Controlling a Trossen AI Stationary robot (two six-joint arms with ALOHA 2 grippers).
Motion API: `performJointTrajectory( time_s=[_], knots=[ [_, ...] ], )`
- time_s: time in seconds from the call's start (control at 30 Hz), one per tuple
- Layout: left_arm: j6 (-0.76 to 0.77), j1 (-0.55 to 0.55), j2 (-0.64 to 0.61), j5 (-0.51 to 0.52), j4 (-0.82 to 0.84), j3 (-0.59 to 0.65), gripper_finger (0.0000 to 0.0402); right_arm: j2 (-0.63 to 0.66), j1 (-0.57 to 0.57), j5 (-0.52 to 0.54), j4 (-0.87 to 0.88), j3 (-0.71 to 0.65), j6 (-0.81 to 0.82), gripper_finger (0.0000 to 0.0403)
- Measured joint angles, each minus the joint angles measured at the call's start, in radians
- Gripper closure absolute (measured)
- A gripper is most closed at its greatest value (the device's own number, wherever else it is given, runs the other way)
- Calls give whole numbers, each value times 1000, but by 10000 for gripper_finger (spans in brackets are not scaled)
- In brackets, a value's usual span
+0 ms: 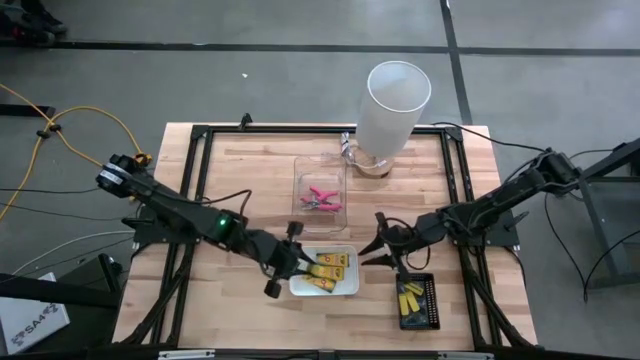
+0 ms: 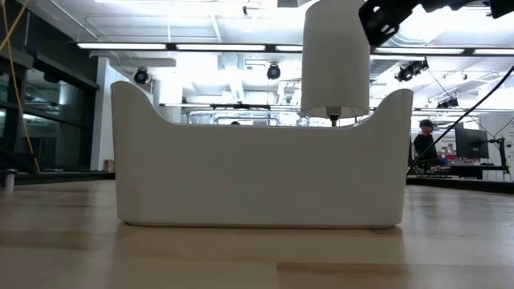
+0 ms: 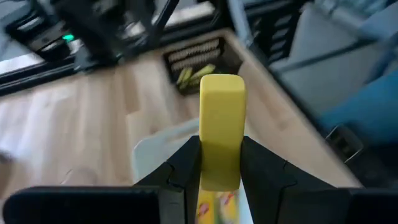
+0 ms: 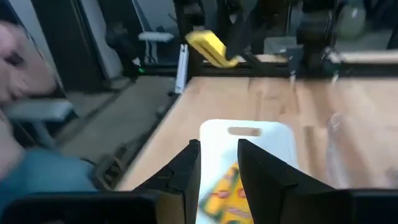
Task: Pick & Place School Supplies
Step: Put the yellow eraser into the black bin
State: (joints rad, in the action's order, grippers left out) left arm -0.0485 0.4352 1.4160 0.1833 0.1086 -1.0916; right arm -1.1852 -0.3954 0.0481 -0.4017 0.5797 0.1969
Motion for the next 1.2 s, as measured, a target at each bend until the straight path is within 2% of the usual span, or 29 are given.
performJointTrajectory(
  time_s=[0.1, 0.27, 0.47, 0.67, 0.87, 1.2],
  knots=[
    [47, -30, 7, -107, -44, 0, 309, -2, 9, 4, -14, 0, -128, 306],
    [101, -81, 7, -227, -57, 0, 309, -1, 13, 5, -39, 8, -290, 306],
    [156, -167, 31, -393, -117, 0, 309, -6, 12, 47, 64, 85, -400, 306],
    [211, -249, 108, -568, -196, 0, 309, -64, 27, 57, 81, 145, -467, 306],
    [238, -293, 135, -650, -218, 0, 309, -132, 31, 65, 83, 178, -495, 306],
    [240, -305, 145, -670, -221, 0, 309, -165, 37, 92, 83, 204, -526, 306]
  ],
)
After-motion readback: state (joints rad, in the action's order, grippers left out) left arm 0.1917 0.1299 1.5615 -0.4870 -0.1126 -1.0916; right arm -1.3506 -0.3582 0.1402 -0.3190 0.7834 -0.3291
